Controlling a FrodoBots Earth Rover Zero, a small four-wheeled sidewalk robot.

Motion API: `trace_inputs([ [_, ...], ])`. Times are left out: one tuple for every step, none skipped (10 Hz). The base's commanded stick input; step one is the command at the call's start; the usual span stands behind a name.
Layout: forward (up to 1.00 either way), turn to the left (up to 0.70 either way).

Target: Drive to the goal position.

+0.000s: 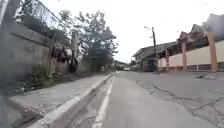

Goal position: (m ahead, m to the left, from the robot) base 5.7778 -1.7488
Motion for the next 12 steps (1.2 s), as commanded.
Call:
trace_inputs([
  [0.70,0.00],
  [0.70,0.00],
  [0.70,0.00],
  [0.70,0.00],
  [0.70,0.00],
  [0.70,0.00],
  [0.70,0.00],
  [0.70,-0.14],
  [0.70,-0.34],
  [0.70,-0.34],
  [0.70,-0.34],
  [0.70,-0.34],
])
